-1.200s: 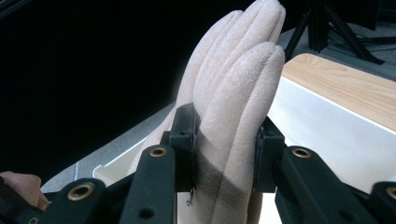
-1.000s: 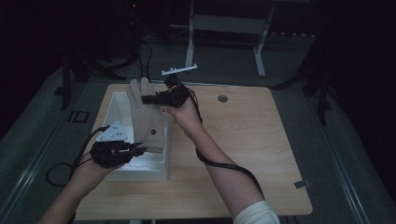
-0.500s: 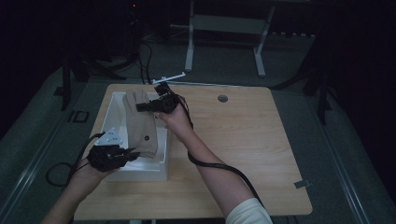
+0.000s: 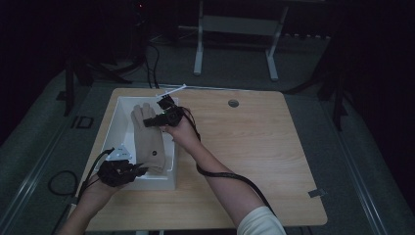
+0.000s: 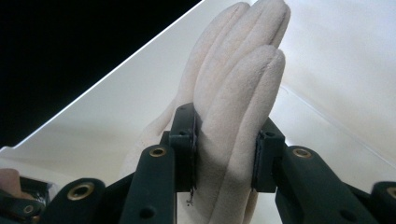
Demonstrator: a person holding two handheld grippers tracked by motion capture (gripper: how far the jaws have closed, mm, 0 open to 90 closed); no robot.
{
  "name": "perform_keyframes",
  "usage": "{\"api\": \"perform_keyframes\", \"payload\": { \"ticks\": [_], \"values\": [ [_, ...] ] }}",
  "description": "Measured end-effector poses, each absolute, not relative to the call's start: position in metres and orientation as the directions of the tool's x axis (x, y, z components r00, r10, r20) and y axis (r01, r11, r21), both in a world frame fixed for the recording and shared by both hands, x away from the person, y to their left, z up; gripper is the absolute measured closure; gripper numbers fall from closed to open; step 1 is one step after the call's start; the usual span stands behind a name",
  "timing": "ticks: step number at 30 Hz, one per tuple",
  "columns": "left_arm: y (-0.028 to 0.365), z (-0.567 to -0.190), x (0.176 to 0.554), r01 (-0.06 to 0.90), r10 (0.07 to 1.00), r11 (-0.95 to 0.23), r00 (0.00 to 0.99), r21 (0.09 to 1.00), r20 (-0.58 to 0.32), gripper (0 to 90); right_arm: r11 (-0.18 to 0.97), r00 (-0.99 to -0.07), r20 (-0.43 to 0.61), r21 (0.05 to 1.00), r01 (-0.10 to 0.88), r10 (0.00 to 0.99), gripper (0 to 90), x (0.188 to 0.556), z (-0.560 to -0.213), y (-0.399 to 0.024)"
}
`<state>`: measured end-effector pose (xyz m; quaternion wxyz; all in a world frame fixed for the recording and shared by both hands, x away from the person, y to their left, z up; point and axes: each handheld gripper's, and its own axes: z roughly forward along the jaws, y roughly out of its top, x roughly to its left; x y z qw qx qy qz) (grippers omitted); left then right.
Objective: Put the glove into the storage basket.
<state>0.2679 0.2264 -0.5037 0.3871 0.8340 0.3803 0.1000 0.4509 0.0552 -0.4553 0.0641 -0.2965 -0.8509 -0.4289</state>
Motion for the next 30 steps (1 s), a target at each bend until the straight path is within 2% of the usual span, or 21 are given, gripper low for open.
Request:
{"api": "perform_keyframes", "payload": {
  "ticks": [5, 9, 12, 14, 16, 18, 23, 26, 28, 30],
  "values": [
    [0.224, -0.506, 0.271, 0.556, 0.726, -0.427, 0.681, 0.713, -0.096, 81.1, 0.497, -0.829, 0.297, 0.687, 0.531, 0.475, 67.5, 0.449, -0.455, 0.063],
    [0.222, -0.507, 0.274, 0.561, 0.729, -0.44, 0.679, 0.701, -0.086, 80.7, 0.498, -0.82, 0.299, 0.675, 0.543, 0.489, 66.5, 0.452, -0.456, 0.063],
    [0.222, -0.509, 0.277, 0.575, 0.724, -0.442, 0.681, 0.688, -0.105, 79.1, 0.511, -0.82, 0.286, 0.667, 0.542, 0.497, 60.5, 0.453, -0.455, 0.065],
    [0.22, -0.51, 0.278, 0.58, 0.717, -0.448, 0.688, 0.68, -0.116, 69.4, 0.519, -0.819, 0.286, 0.659, 0.544, 0.497, 53.3, 0.453, -0.455, 0.067],
    [0.218, -0.511, 0.279, 0.59, 0.718, -0.441, 0.684, 0.677, -0.128, 54.5, 0.516, -0.822, 0.259, 0.673, 0.53, 0.508, 50.1, 0.452, -0.452, 0.066],
    [0.217, -0.511, 0.279, 0.589, 0.721, -0.438, 0.681, 0.679, -0.126, 53.6, 0.509, -0.821, 0.263, 0.678, 0.531, 0.506, 46.2, 0.453, -0.45, 0.065],
    [0.217, -0.511, 0.279, 0.599, 0.74, -0.394, 0.656, 0.697, -0.145, 44.2, 0.507, -0.831, 0.251, 0.694, 0.512, 0.497, 41.2, 0.451, -0.444, 0.059],
    [0.217, -0.507, 0.277, 0.605, 0.758, -0.338, 0.629, 0.721, -0.173, 37.2, 0.493, -0.836, 0.257, 0.709, 0.504, 0.484, 36.2, 0.449, -0.44, 0.053],
    [0.218, -0.503, 0.277, 0.609, 0.765, -0.289, 0.611, 0.739, -0.204, 30.5, 0.493, -0.844, 0.263, 0.715, 0.496, 0.468, 30.1, 0.447, -0.438, 0.049],
    [0.219, -0.498, 0.276, 0.6, 0.766, -0.243, 0.601, 0.762, -0.229, 23.3, 0.49, -0.852, 0.275, 0.722, 0.489, 0.446, 27.9, 0.446, -0.436, 0.043]
  ]
}}
